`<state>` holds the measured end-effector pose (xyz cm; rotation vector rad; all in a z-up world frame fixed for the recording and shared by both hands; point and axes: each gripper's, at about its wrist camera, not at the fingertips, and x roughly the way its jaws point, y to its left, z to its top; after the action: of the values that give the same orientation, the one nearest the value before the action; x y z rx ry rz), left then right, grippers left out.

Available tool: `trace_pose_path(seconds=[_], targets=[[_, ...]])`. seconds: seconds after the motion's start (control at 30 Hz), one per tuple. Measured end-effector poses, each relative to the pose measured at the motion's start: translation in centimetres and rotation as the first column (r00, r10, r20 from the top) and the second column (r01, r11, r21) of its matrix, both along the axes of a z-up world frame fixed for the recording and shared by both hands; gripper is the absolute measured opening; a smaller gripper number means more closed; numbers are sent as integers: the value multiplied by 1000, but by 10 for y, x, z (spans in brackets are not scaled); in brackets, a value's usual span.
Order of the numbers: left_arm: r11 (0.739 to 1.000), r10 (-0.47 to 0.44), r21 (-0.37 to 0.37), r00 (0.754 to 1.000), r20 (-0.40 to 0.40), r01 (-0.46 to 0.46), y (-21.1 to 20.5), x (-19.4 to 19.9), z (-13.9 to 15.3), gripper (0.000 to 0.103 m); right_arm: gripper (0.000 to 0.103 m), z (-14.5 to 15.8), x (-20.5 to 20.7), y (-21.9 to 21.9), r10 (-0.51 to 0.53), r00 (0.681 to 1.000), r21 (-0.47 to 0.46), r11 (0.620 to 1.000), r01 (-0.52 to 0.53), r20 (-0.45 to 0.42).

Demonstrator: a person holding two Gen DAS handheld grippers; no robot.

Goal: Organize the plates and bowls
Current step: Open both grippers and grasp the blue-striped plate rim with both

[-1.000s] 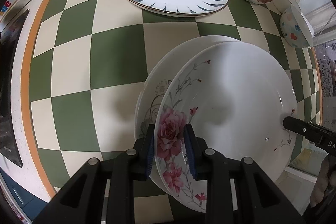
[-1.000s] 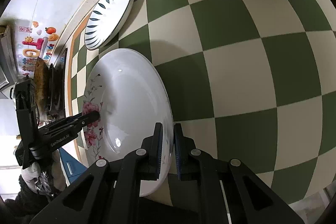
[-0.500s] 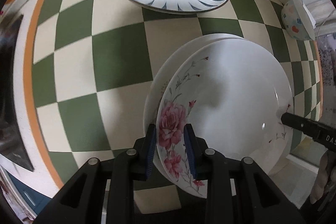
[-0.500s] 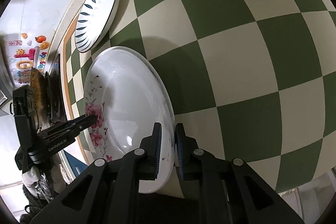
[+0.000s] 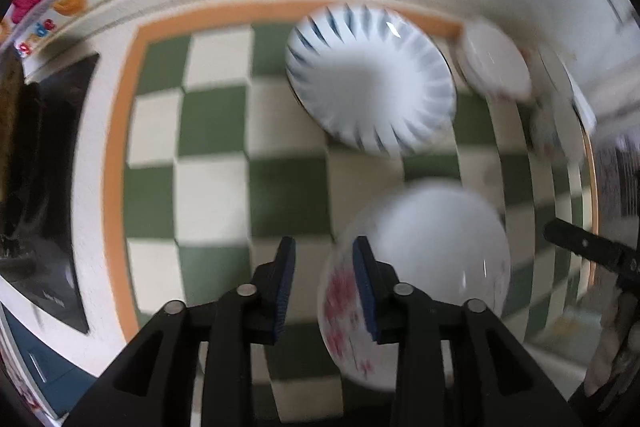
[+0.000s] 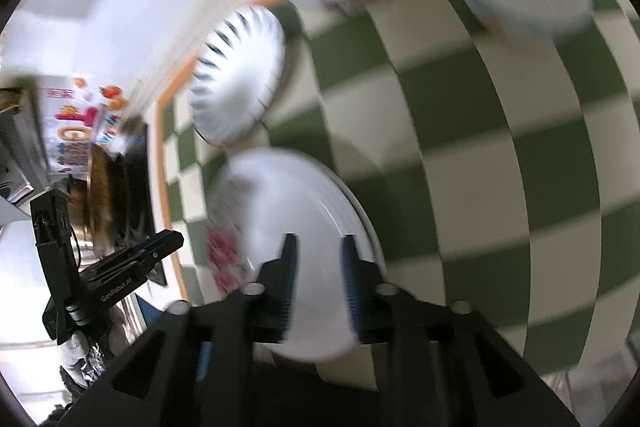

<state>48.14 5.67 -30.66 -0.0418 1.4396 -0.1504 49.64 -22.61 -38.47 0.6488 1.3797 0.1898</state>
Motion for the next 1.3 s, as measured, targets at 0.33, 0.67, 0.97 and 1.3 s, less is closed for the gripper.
trace_pose_path(seconds=[0.33, 0.67, 0.97, 1.3], targets=[[995, 100, -27, 995, -31, -101, 34, 106, -43, 29, 42, -19, 128, 27, 2, 999, -74, 997, 1, 45], [999, 14, -30, 998, -60, -16, 18, 154, -85, 27, 33, -63, 176, 43, 29, 1000, -153, 988, -30, -7], [999, -35, -33, 999, -35, 34, 7, 149, -85, 14, 9, -76, 178, 53, 30, 999, -175, 984, -25, 24], [998, -30, -57, 1000, -4, 29, 10, 130, -48, 14, 9, -48, 164, 46, 27, 998, -145, 989, -20, 48]])
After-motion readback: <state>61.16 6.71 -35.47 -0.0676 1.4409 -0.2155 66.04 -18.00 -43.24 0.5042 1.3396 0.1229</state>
